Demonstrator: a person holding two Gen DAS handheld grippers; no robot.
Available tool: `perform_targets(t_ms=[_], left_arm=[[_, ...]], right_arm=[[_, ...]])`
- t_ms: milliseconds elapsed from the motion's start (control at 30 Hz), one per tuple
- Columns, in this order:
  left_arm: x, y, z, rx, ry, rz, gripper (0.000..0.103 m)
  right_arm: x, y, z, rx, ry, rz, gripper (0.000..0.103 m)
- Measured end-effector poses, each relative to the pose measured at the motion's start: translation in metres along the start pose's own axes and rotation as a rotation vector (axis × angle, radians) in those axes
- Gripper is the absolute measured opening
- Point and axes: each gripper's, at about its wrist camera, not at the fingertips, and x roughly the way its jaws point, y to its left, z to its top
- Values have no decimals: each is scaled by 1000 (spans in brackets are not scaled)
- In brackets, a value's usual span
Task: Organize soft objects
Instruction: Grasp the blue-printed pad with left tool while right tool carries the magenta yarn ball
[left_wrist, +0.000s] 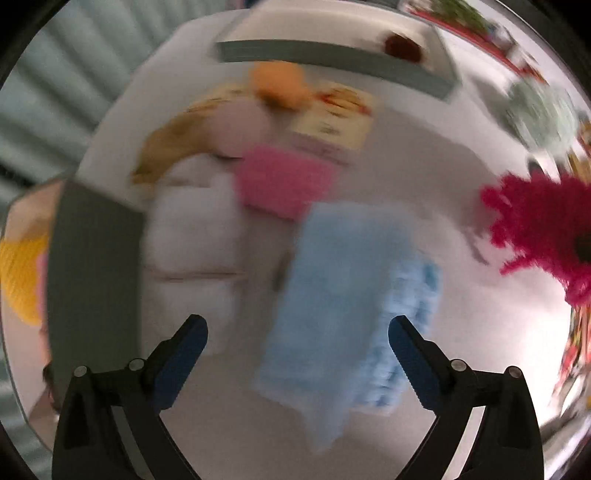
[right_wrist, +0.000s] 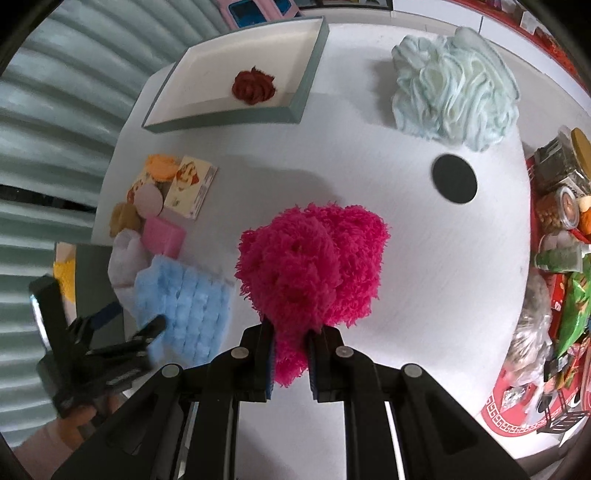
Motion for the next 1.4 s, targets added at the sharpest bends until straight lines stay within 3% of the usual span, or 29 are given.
perform_targets(t_ms=[100,267,300,367,433,467,533,867,1000,1167,1233,1300,1333,1367,1400], left_arm=[[13,-22,-4,25,30,5,99],[35,-14,-5,-56,85,15,99],[37,-13,-5,-62,95,25,95],[36,-9,-5,-84,95,-11,81],[29,-8,-5,-76,90,6,51],[26,-4,-9,-68,89,6,45],[18,1,-15,-66,74,-30,18],[-35,25,-42,-23,1,-152,15],[-27,-13,-50,101,24,-137,15],[-23,-64,-56,213,73,-305,15],[-32,-71,-61,222,66,-308,21],[-45,-65,-63,202,20,-261,27],[-56,-54,-62,175,-17,-244,60],[-65,-41,-64,133,-58,-205,86],[-73,-24,-62,84,-113,-155,101]], right_arm=[[8,2,-10,-11,24,-8,15],[14,-1,-29,17,58,6,15],[15,-1,-31,20,63,8,15],[17,-1,-36,25,75,9,15],[17,0,-39,28,78,13,15],[16,1,-41,26,75,12,15],[14,5,-44,16,73,10,15],[13,27,-64,-33,85,6,15],[17,28,-71,-16,94,13,15],[11,18,-77,12,84,-22,15],[7,9,-78,31,77,-39,15],[4,2,-79,45,74,-47,15],[3,-1,-79,53,72,-48,15],[2,-3,-79,58,69,-46,15],[2,-4,-79,63,66,-44,16]])
